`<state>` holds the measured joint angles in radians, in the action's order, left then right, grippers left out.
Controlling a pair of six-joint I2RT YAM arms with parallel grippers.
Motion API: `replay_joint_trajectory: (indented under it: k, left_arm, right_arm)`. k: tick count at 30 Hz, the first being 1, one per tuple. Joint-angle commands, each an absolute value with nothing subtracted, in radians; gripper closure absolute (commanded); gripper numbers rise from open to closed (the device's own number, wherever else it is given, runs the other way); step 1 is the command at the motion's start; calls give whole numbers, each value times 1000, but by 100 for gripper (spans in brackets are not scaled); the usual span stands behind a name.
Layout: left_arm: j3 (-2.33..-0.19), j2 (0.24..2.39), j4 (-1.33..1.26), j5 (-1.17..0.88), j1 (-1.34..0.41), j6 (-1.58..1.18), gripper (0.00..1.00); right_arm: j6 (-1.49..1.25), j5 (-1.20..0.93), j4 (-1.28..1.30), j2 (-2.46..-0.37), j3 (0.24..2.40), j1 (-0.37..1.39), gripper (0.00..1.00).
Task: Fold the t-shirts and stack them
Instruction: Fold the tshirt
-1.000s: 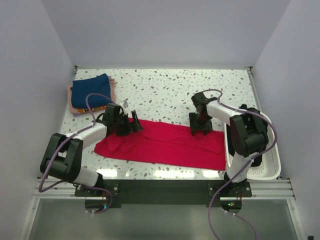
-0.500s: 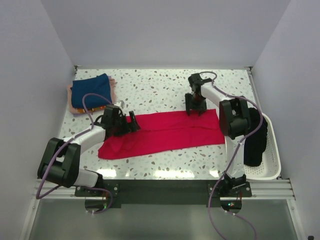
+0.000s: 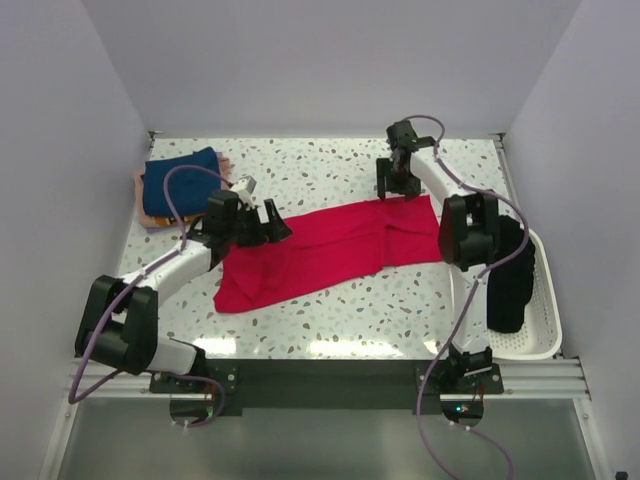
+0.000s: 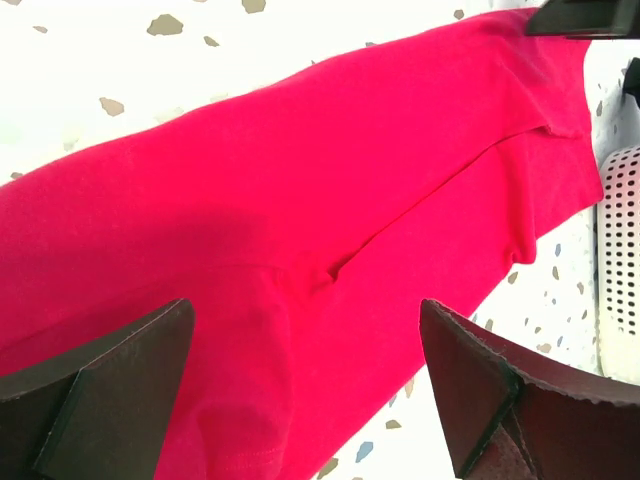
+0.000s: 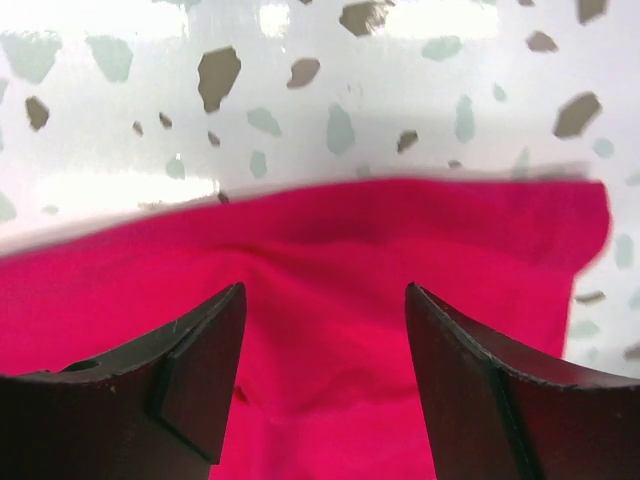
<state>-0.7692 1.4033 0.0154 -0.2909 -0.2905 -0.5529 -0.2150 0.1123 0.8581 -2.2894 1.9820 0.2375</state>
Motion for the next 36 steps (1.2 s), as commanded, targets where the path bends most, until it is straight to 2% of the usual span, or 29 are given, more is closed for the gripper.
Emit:
replay_joint_trajectory:
  k: [1,8,14,22,36]
  left_arm:
    - [-723,1419,-57,-308,-295,-540,0]
    - [-657,1523,-104,-289,-290,-540,0]
    - [-612,1502,-75,-259,-233,-529,0]
    - [-606,1488,-52,-259,-218,-508,0]
    - [-598,1454,-11,-235,-167,-482,0]
  right_arm:
    - [-195,150,896,-2105,1944,227,32]
    - [-242,143,813,-1953,1604,192,37]
    - [-256,166,790,-1907,1493,183,40]
    - [-256,198,764,-1936,1450,175,45]
    - [-264,222,765,-2023,1543,170,45]
